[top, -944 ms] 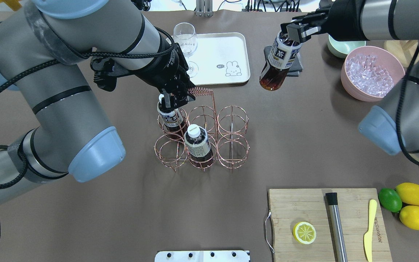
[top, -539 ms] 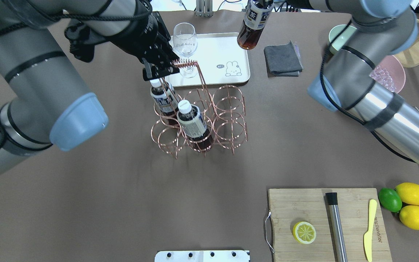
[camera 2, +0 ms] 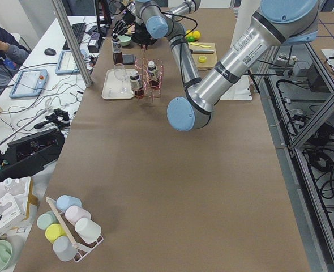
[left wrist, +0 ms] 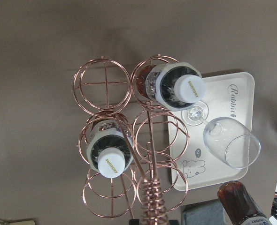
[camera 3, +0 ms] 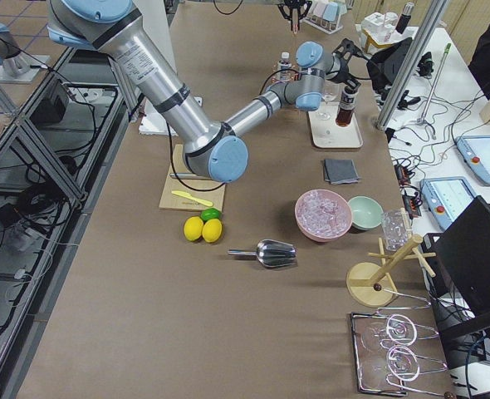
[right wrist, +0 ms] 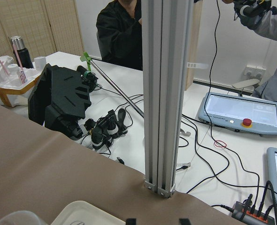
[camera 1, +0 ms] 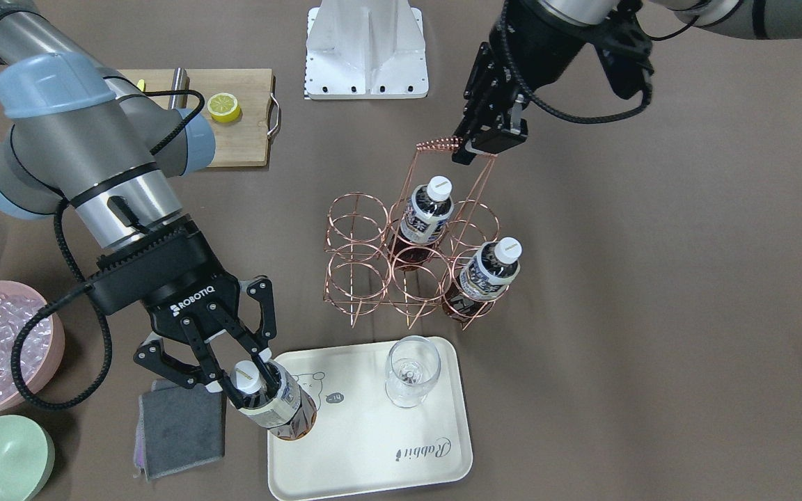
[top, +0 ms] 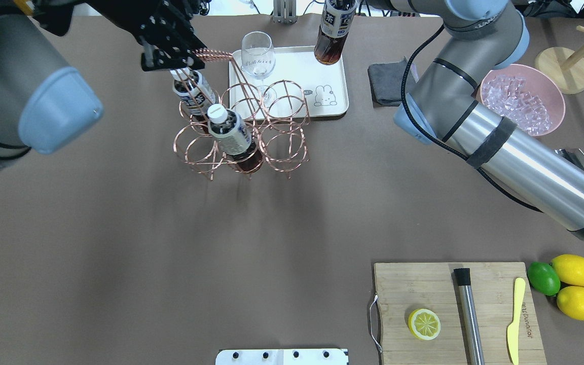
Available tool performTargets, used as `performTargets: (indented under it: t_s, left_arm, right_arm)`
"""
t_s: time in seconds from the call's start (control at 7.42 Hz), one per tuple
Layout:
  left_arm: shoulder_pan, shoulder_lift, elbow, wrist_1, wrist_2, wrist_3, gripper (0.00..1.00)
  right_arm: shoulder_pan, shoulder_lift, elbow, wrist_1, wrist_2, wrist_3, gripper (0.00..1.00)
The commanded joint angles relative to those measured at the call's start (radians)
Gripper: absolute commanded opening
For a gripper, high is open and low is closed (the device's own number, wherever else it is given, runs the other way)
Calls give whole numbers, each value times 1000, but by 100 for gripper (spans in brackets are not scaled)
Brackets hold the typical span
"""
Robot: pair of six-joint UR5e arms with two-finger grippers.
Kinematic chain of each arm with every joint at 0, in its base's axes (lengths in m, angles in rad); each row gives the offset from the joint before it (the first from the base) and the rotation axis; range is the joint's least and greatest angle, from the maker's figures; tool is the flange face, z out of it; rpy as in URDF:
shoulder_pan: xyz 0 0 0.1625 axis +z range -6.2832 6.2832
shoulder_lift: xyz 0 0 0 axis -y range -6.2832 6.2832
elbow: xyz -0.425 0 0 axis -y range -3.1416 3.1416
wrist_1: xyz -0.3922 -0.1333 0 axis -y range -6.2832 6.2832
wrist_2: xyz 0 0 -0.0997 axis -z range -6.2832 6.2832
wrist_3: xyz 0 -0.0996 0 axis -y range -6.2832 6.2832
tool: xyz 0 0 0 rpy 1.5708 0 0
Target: Take tea from basket to plate
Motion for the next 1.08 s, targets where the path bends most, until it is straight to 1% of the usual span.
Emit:
performTargets:
  t_s: [0.0, 0.27, 0.4, 0.67, 0.81, 0.94]
  left_arm:
    - [-154, 94, 0, 64, -147, 276, 0]
    - [-247, 157, 0, 159, -206, 540, 0]
    - [-286, 202, 0, 173, -226, 652, 0]
    - [-335, 271, 0, 234, -225, 902, 0]
    - [-359, 311, 0, 257, -220, 1040, 0]
    - [-384, 349, 0, 291, -212, 1193, 0]
  right_arm:
    - [-25, 35, -40, -4, -16, 0, 0]
    - [-62, 78, -104, -7, -82, -1, 0]
    - [-76, 86, -129, -6, -102, -2, 0]
    - [-88, 86, -150, -2, -122, -9, 0]
    - [-111, 88, -167, 1, -153, -9, 0]
    - [-114, 86, -173, 1, -158, -9, 0]
